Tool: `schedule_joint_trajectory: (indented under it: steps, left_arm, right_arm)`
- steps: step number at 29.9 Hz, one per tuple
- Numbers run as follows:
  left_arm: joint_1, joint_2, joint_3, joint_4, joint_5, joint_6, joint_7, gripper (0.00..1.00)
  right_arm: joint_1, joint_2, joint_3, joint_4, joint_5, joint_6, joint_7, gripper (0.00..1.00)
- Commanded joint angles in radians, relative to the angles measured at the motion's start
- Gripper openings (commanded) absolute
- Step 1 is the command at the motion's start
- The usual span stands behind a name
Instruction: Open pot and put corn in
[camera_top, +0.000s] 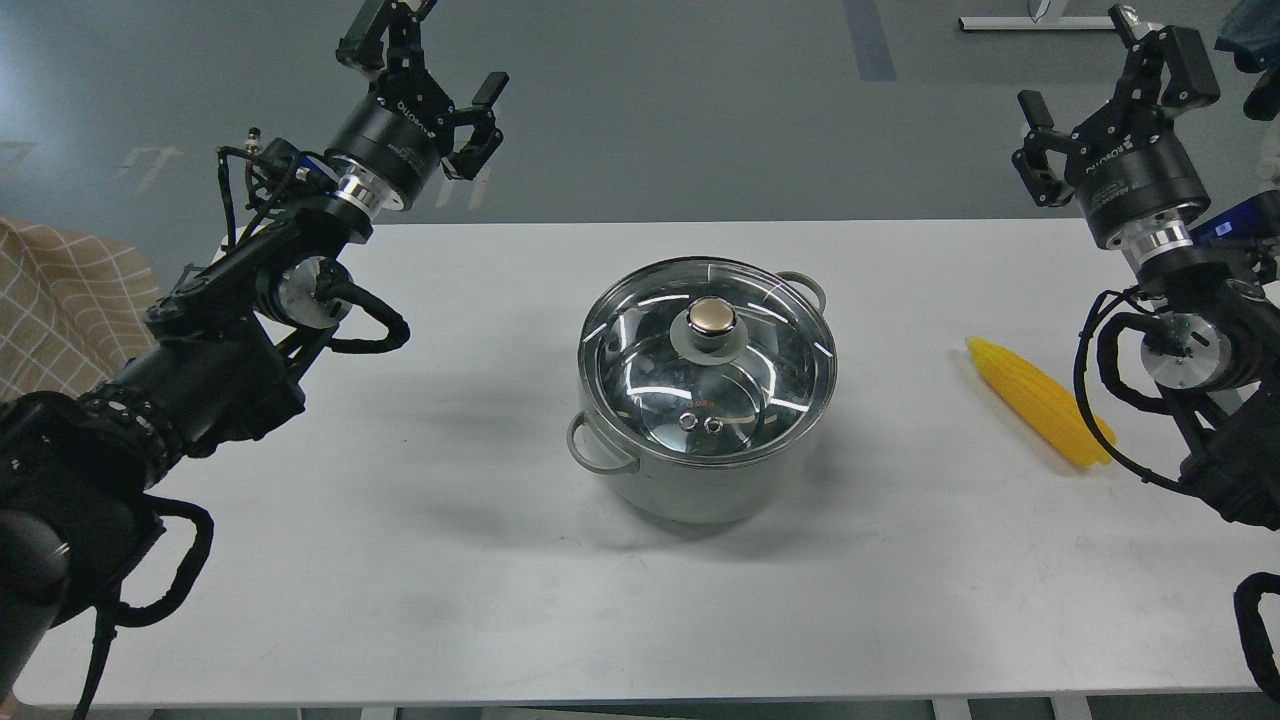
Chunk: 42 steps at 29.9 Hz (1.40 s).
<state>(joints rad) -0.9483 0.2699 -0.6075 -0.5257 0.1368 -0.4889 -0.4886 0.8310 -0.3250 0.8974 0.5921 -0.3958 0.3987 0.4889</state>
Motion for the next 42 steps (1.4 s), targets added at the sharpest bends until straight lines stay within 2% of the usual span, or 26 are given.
schedule_joint_trajectory:
  steps: [1, 20, 42]
  left_arm:
    - [0.002, -0.008, -0.017, -0.002, 0.009, 0.0, 0.0, 0.98]
    - [0.003, 0.003, 0.003, -0.007, 0.017, 0.0, 0.0, 0.98]
    - [0.008, 0.034, -0.009, -0.085, 0.009, 0.0, 0.0, 0.98]
  right_arm:
    - [-0.004, 0.011, 0.0, 0.002, 0.0, -0.001, 0.0, 0.99]
    - [-0.004, 0.026, 0.005, 0.005, -0.001, -0.003, 0.0, 0.99]
    - [-0.001, 0.011, 0.008, 0.015, -0.001, -0.001, 0.0, 0.99]
